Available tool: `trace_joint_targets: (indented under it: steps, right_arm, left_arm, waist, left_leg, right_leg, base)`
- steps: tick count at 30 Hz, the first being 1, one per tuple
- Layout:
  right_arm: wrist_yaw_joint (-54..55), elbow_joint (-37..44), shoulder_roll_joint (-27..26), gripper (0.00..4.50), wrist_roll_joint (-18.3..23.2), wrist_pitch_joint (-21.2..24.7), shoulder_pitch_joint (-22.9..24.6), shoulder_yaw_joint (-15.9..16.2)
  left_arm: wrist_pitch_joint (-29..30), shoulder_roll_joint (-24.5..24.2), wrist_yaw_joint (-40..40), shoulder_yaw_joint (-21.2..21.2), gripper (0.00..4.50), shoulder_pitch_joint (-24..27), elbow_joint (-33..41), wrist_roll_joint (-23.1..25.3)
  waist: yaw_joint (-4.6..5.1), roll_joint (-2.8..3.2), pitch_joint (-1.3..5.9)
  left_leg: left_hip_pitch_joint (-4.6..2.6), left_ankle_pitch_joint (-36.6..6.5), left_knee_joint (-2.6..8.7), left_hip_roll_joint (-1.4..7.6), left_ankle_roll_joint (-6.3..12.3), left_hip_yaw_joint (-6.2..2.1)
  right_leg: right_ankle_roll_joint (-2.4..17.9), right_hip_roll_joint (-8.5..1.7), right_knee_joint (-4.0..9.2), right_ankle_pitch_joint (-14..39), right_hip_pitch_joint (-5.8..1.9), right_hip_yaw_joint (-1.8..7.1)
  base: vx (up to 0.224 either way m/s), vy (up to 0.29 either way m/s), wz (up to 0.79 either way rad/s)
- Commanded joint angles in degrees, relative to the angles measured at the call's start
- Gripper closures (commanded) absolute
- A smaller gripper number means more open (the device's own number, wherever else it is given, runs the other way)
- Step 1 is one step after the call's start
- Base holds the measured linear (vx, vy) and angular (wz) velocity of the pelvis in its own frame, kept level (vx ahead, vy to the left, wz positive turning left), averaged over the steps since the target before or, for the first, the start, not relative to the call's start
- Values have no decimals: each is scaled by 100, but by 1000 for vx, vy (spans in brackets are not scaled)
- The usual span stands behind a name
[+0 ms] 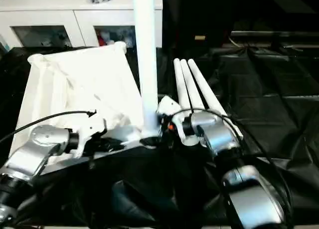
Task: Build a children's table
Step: Rotate leg to tighten
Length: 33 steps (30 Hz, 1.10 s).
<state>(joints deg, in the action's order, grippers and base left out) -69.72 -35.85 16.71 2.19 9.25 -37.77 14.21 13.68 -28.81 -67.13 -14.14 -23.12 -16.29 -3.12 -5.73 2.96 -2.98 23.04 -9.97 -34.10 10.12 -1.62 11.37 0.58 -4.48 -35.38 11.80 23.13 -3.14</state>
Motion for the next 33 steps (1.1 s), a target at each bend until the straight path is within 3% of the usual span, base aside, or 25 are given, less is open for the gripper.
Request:
trace_joint_targets:
  steps: [1, 4, 7, 13, 16, 18, 19, 21, 25, 26, 28, 30, 33]
  right_arm:
    - [-104, 282, -12, 114, 68, 121, 64, 128]
    - [-123, 371, -44, 121, 64, 169, 161, 160]
    - [-88, 382, -87, 158, 73, 198, 238, 173]
    - [451, 110, -422, 175, 72, 230, 357, 59]
    - [2271, -973, -1124, 175, 3, 147, 71, -460]
    - [2935, -1368, -1406, 176, 59, 227, -57, -666]
    - [2935, -1368, -1406, 176, 59, 227, -57, -666]
    - [3970, -1916, -1915, 176, 115, 378, -286, -892]
    - [4199, -2137, -2225, 176, 150, 323, -423, -980]
    - [4177, -2159, -2273, 120, 151, 286, -447, -987]
    - [4111, -2302, -2366, 106, 165, 226, -536, -1059]
    - [4053, -2405, -2386, 85, 122, 86, -624, -1061]
    - [3898, -2432, -2279, 61, -67, -139, -705, -923]
  left_arm:
    - [-145, -14, -121, -44, 450, -53, 51, -139]
    - [-174, -12, -133, -31, 450, -37, 12, -145]
    - [-160, 29, -103, -19, 450, -33, -8, -144]
    - [181, 282, 277, 120, 450, -45, -7, -239]
    - [482, 689, 1112, 193, 450, -199, -153, -17]
    - [655, 907, 1522, 236, 450, -288, -205, 73]
    - [655, 907, 1522, 236, 450, -288, -205, 73]
    - [907, 1393, 2272, 265, 450, -446, -224, 236]
    - [1023, 1677, 2506, 143, 450, -407, -5, 306]
    - [1043, 1727, 2501, 107, 450, -376, 66, 292]
    - [1030, 1790, 2497, 55, 450, -325, 157, 299]
    - [910, 1749, 2449, -22, 450, -280, 183, 332]
    - [731, 1594, 2289, -76, 450, -215, 212, 374]
  waist:
    - [24, 46, 409]
    - [11, 34, 421]
    - [1, 26, 432]
    - [3, 27, 408]
    - [104, 14, 366]
    - [208, 7, 303]
    - [224, 5, 294]
    - [273, 13, 282]
    - [276, -7, 285]
    - [273, -3, 290]
    - [281, 14, 294]
    - [291, -18, 306]
    - [287, -5, 322]
  left_leg:
    - [-212, -1173, 402, 344, 127, -156]
    - [-195, -976, 377, 338, 223, -152]
    - [-188, -856, 360, 339, 299, -152]
    - [-192, -1009, 376, 343, 220, -152]
    - [-206, -1446, 425, 331, -45, -172]
    - [-225, -2005, 483, 307, -301, -228]
    - [-248, -2130, 484, 303, -329, -234]
    - [-283, -2302, 484, 306, -377, -250]
    - [-296, -2462, 481, 294, -347, -257]
    - [-302, -2495, 488, 301, -331, -261]
    - [-275, -2506, 505, 305, -332, -272]
    - [-252, -2456, 520, 306, -310, -268]
    - [-260, -2343, 513, 307, -256, -242]
  right_leg:
    - [1470, -378, 330, 265, -244, 239]
    - [1505, -383, 305, -5, -254, 234]
    - [1543, -384, 286, -152, -259, 227]
    - [1531, -398, 315, 181, -251, 232]
    - [1481, -431, 380, 882, -230, 259]
    - [1214, -450, 458, 2006, -243, 257]
    - [1144, -451, 490, 2217, -218, 262]
    - [1050, -449, 540, 2471, -174, 281]
    - [908, -444, 593, 2635, -149, 273]
    - [888, -443, 592, 2634, -141, 272]
    - [902, -433, 572, 2490, -153, 266]
    - [943, -429, 552, 2260, -165, 265]
    - [1038, -425, 540, 1953, -161, 272]
  base:
    - [0, 0, 0]
    - [0, 0, 0]
    - [0, 0, 0]
    - [0, 0, 0]
    - [0, 0, 0]
    - [0, 0, 0]
    - [0, 0, 0]
    - [0, 0, 0]
    - [0, 0, 0]
    - [0, 0, 0]
    - [0, 0, 0]
    - [0, 0, 0]
    - [0, 0, 0]
